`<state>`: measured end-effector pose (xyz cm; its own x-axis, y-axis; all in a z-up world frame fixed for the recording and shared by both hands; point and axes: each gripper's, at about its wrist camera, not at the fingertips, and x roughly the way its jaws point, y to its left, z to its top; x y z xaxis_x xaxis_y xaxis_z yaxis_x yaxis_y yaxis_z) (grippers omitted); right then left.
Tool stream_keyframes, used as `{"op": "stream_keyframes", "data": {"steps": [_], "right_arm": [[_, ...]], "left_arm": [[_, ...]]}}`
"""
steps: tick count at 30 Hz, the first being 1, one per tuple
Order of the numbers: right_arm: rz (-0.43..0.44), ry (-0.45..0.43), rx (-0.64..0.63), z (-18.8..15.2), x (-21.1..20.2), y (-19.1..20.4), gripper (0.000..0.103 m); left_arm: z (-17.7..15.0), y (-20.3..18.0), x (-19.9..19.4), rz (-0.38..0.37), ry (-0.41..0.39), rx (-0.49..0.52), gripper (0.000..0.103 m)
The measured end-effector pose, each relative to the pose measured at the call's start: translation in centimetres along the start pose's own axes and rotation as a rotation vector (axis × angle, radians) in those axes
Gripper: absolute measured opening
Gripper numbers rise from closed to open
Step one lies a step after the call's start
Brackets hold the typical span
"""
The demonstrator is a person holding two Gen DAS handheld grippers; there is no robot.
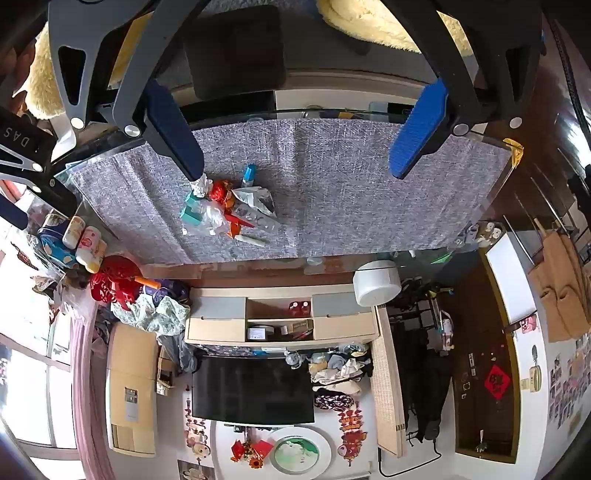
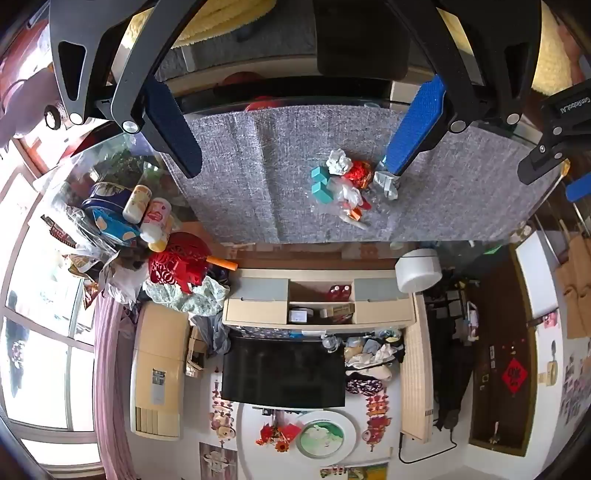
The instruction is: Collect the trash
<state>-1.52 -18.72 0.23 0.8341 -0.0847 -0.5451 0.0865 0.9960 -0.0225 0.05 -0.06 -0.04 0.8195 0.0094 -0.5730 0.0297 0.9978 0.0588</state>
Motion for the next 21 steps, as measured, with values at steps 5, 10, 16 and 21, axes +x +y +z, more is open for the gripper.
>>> {"op": "stream_keyframes", "data": {"steps": [5, 10, 16, 21], "right_arm": [[0.003, -0.014, 0.004, -0.02, -0.09, -0.04, 0.1], [0.006, -0.015, 0.005, -0.09, -0.14, 0.01, 0.1], [0.01, -0.008, 0.007, -0.12, 0.05, -0.19, 0.1], [0.012, -0.009, 0.008, 0.01, 0.13, -0.27, 0.1]], "left_arm": [[-0.01, -0.06, -0.02, 0.0, -0.006, 0.004, 0.095], [-0.02, 0.02, -0.04, 0.001, -0.009, 0.001, 0.095], [-0.09, 0.08, 0.09, 0.003, -0.005, -0.003, 0.095], [0.09, -0.08, -0.11, 0.006, -0.009, -0.004, 0.095]]}}
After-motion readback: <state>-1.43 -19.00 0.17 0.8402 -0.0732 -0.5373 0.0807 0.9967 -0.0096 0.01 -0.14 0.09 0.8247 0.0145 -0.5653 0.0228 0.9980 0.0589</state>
